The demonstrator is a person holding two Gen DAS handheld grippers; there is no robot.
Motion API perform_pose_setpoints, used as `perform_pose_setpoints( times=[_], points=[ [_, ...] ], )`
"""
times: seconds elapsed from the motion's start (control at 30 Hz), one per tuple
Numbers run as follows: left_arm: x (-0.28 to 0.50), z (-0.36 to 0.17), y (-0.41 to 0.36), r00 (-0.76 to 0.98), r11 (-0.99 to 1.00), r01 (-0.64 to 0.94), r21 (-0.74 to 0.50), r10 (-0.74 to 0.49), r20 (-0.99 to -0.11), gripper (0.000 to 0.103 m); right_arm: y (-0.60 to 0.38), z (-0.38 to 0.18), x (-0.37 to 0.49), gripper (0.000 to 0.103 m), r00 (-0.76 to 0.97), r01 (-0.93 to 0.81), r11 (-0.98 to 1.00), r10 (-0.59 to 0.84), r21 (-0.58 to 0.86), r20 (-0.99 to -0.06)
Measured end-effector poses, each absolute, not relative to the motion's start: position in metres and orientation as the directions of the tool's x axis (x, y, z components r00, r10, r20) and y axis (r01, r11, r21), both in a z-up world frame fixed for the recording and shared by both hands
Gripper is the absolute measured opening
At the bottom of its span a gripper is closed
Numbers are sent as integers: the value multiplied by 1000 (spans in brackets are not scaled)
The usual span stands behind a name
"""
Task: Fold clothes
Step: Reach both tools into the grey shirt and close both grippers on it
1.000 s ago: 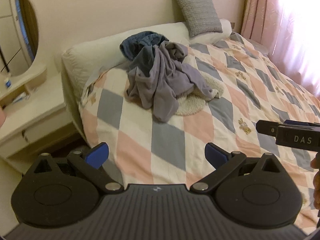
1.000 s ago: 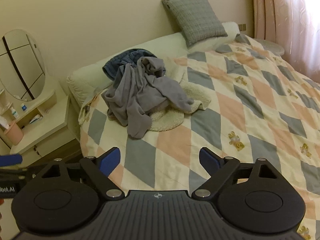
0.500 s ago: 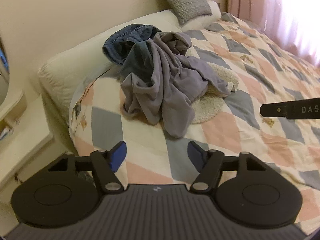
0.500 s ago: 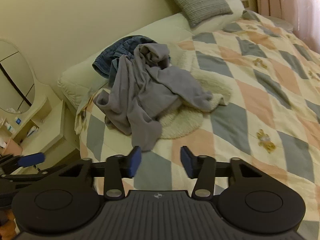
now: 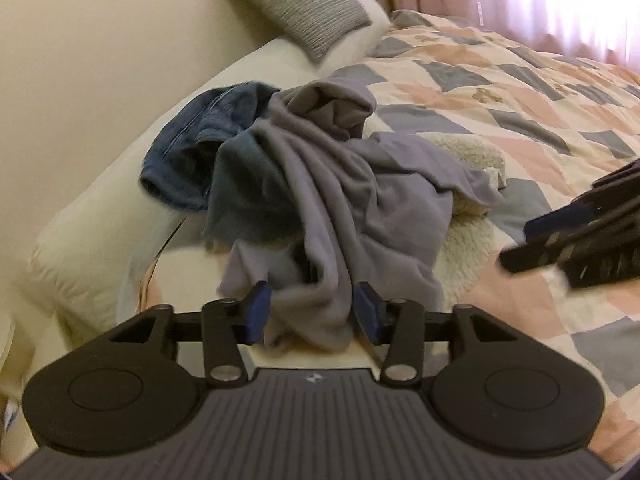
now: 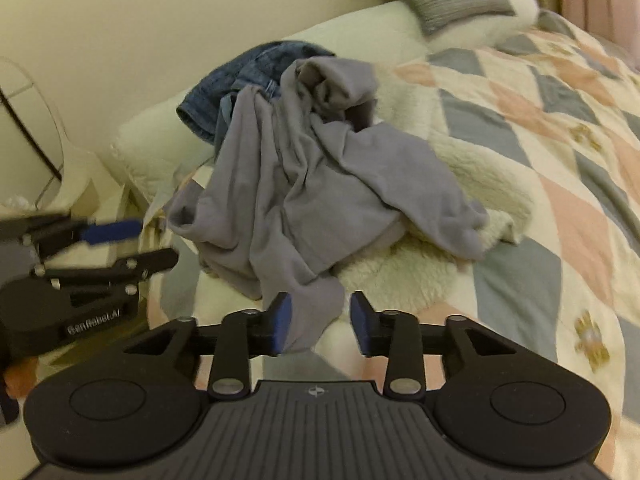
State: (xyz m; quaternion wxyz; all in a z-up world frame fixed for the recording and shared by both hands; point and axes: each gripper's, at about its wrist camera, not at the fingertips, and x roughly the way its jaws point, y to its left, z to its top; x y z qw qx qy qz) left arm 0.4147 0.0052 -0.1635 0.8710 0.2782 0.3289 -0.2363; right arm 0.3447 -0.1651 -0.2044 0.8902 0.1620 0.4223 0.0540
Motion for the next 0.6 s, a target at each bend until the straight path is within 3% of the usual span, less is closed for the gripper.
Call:
perform_pose_setpoints(
  times=[0.2, 0.3, 0.4, 0.43, 0.5, 0.6],
  points=[
    [459, -183, -3, 621, 749, 608, 265, -240, -746, 49, -144, -242, 388, 56, 590, -56, 956, 263, 287, -763],
    [476, -193, -2, 572, 770, 608, 194, -256, -780, 44, -128, -260, 403, 62, 574, -100, 963, 263, 252, -776],
    [489, -200, 2, 535, 792, 594, 143, -255, -805, 21, -113, -274, 412, 59, 558, -147, 964, 265, 221, -786],
    [491, -201, 4, 527, 800, 585, 134, -250, -812, 8, -108, -277, 413, 37, 555, -163, 967, 255, 197, -792],
    [493, -198, 10, 523, 811, 573, 116, -252, -814, 2, -107, -277, 412, 3, 544, -172, 969, 244, 178, -803],
    [487, -185, 20, 526, 816, 571, 90, -278, -804, 2, -126, -261, 398, 2, 571, -127, 962, 270, 241, -776]
  ],
)
